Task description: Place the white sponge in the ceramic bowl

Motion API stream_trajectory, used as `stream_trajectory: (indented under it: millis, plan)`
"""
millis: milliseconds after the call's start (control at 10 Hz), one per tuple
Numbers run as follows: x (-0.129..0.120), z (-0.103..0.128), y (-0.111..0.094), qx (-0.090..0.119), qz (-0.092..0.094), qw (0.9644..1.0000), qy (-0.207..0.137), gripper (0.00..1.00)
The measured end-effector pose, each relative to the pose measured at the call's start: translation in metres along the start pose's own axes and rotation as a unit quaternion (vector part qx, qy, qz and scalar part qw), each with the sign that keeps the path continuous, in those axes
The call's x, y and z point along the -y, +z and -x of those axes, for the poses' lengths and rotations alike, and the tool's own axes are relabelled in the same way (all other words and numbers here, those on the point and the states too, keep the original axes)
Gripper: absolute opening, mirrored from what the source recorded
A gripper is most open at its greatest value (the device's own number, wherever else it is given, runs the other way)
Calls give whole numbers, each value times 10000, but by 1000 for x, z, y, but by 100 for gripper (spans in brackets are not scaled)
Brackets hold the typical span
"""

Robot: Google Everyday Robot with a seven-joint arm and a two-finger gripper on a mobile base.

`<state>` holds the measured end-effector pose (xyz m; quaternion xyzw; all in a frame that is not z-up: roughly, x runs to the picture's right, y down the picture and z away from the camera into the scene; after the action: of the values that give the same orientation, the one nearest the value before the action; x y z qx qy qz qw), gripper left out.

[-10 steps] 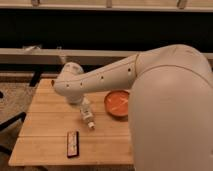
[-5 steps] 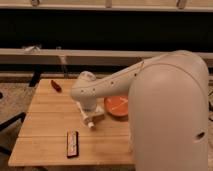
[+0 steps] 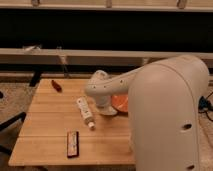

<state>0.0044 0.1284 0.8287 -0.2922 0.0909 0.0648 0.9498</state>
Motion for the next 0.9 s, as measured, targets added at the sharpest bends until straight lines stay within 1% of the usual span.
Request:
stream_trajectory:
  millis: [200,500,700,900]
  plan:
    - [-1,5,-3,17,-24,10000,-28,0]
    - [0,17,-13,165,-104,9998,-104,0]
    - [4,23,-23,247,-179,9994,-170,0]
    - [13,23,-38,304,-270,9990,-186,0]
